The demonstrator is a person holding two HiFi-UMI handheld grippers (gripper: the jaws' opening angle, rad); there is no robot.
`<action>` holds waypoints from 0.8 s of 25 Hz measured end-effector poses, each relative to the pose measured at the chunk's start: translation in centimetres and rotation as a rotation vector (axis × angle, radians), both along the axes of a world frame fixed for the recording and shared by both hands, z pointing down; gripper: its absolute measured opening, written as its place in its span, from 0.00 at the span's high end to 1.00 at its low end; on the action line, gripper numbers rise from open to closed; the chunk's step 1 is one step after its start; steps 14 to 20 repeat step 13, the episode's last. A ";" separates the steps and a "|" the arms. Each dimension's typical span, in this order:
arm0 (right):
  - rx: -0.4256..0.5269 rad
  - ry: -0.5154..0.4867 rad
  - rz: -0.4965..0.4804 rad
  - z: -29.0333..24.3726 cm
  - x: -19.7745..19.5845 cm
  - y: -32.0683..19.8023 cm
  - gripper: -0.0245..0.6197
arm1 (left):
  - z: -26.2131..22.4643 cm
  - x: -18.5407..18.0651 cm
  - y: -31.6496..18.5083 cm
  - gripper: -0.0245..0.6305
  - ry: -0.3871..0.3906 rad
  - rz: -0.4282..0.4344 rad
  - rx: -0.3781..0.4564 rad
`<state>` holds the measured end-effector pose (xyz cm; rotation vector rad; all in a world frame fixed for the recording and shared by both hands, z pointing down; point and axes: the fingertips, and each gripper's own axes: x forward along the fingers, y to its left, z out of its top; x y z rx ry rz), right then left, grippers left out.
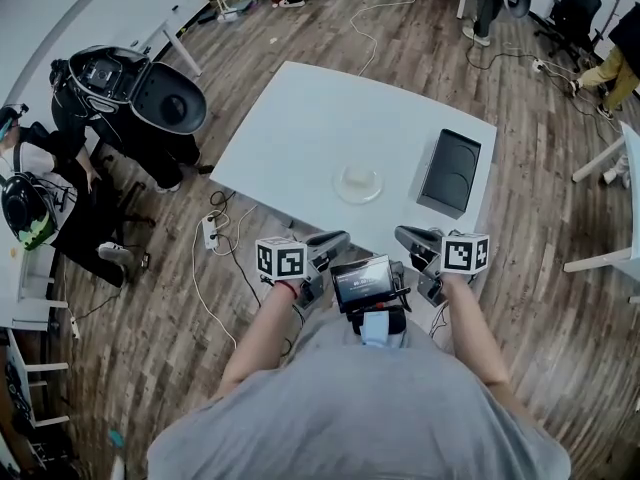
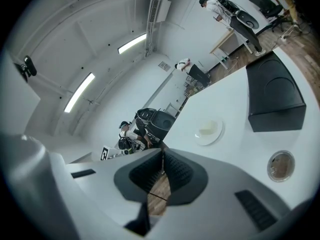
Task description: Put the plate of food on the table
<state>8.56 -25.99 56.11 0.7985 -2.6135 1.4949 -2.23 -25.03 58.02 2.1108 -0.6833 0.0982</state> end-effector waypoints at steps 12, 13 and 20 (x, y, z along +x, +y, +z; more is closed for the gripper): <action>-0.009 -0.004 0.003 0.8 1.6 0.4 0.91 | 0.7 1.9 0.1 0.88 0.001 0.016 -0.007; -0.010 -0.004 0.004 0.8 1.9 0.5 0.91 | 0.7 2.2 0.2 0.88 0.001 0.017 -0.007; -0.010 -0.004 0.004 0.8 1.9 0.5 0.91 | 0.7 2.2 0.2 0.88 0.001 0.017 -0.007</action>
